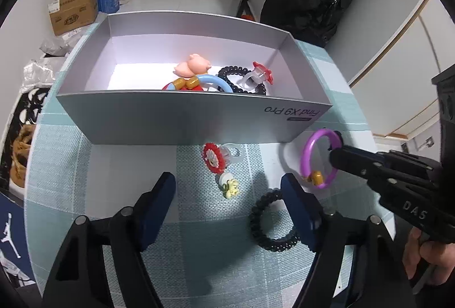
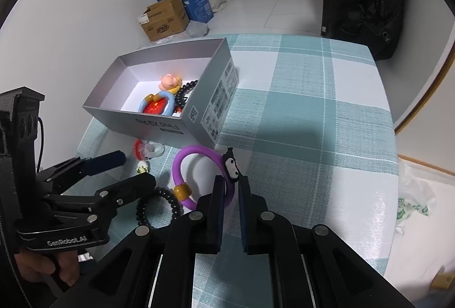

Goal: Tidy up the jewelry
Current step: 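Grasp the purple ring with penguin charm using the right tool, then grasp the small yellow charm with the left tool while the right tool lifts the purple ring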

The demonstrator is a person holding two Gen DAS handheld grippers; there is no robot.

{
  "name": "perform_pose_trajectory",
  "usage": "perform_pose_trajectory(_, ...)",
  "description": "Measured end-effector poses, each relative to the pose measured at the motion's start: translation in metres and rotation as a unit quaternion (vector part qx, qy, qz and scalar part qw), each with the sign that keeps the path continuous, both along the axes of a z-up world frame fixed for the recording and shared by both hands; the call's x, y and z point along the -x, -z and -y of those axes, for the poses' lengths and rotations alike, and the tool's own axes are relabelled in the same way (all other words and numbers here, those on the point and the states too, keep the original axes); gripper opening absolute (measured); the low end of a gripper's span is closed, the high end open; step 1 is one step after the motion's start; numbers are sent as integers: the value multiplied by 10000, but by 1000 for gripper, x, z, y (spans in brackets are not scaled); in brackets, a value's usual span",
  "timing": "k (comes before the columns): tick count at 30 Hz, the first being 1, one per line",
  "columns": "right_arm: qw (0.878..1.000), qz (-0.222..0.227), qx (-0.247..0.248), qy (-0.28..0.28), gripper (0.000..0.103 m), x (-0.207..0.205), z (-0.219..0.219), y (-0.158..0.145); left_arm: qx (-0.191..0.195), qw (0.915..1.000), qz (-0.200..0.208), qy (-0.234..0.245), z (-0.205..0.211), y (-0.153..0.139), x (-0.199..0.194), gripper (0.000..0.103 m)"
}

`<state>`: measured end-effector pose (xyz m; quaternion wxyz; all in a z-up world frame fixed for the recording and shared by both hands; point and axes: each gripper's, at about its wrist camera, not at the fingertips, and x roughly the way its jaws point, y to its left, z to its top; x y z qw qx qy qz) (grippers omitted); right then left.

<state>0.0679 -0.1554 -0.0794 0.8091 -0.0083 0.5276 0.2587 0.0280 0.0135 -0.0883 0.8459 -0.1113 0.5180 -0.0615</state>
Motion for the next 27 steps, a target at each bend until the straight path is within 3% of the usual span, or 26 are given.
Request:
perform_pose_trajectory(2, 10000, -3, -30, 20, 8, -1, 1, -1, -57, 10000, -32, -9, 2, 1, -1, 67)
perform_pose_trajectory(6, 10000, 20, -75, 4, 8, -1, 2, -3, -189, 9998, -67, 24, 6, 1, -2, 41)
perform_pose_trajectory(10, 10000, 33, -79, 0, 8, -1, 2, -3, -196, 9998, -84, -4, 5, 2, -1, 36)
perform_pose_trajectory(12, 10000, 44, -84, 25, 8, -1, 3, -4, -172, 9998, -94, 7, 4, 2, -1, 28)
perform_pose_trajectory(16, 9999, 51, -114, 59, 8, -2, 4, -4, -235, 9996, -106, 82, 4, 3, 1, 19)
perform_pose_trajectory(21, 9997, 91, -205, 120, 8, -3, 6, -10, 358, 9988, -326, 67, -6, 5, 2, 7)
perform_pose_trajectory(27, 9991, 155, -342, 215, 8, -6, 7, -18, 375, 9991, -157, 69, -10, -1, 5, 4)
